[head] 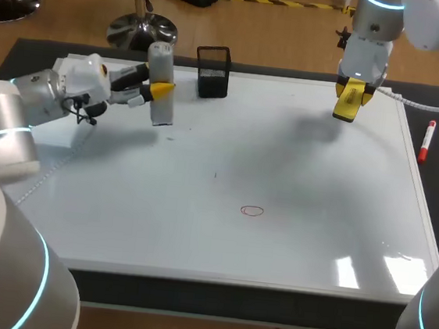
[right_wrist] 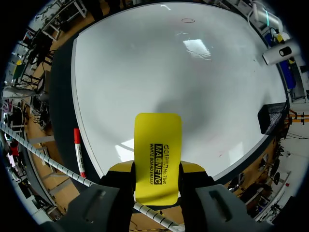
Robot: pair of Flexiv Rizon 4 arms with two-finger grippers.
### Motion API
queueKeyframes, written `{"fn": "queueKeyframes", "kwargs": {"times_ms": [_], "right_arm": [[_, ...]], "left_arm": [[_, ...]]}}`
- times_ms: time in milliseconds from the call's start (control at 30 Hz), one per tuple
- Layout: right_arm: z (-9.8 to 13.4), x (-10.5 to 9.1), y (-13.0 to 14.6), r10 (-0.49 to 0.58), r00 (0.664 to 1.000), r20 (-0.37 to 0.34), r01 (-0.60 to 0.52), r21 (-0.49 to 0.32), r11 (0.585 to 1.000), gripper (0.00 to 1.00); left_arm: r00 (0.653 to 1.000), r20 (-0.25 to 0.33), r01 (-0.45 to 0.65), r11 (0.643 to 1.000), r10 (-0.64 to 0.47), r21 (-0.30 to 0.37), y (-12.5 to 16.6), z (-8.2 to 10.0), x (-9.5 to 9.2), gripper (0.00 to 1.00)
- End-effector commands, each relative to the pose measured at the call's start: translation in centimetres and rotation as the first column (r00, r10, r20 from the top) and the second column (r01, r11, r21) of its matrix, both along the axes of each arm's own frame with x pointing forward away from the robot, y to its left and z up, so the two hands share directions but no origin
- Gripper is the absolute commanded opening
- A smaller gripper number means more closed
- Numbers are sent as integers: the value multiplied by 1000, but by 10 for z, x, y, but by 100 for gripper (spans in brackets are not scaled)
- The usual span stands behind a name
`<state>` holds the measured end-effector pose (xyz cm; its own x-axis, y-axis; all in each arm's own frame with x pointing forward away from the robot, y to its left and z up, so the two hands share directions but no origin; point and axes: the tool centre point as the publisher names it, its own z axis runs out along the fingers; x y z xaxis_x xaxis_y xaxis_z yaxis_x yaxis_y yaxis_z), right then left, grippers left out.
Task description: Pick up the inspection probe, press it on each red-marked spot on the whiteboard one by one, put down the probe, pick up the eraser, and wipe off all the red marks.
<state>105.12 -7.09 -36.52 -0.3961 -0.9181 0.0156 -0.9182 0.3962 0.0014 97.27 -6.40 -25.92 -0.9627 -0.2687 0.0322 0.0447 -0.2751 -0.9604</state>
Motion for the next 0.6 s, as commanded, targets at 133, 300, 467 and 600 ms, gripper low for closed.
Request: {"fn": "queueKeyframes", "kwargs": {"times_ms": [133, 300, 467, 600], "right_arm": [[1, 0, 0, 2, 1000, -1, -2, -4, 1000, 0], [1, 0, 0, 2, 1000, -1, -2, -4, 1000, 0], [1, 0, 0, 2, 1000, -1, -2, -4, 1000, 0], [1, 0, 0, 2, 1000, -1, -2, -4, 1000, 0]], "left_arm": [[1000, -9, -2, 1000, 2, 1, 4, -6, 14, 0], [1000, -8, -14, 1000, 14, 6, 8, -6, 18, 0], [1000, -4, -17, 1000, 18, 20, 10, -5, 21, 0], [1000, 9, -12, 1000, 12, 29, 8, -1, 19, 0]]}}
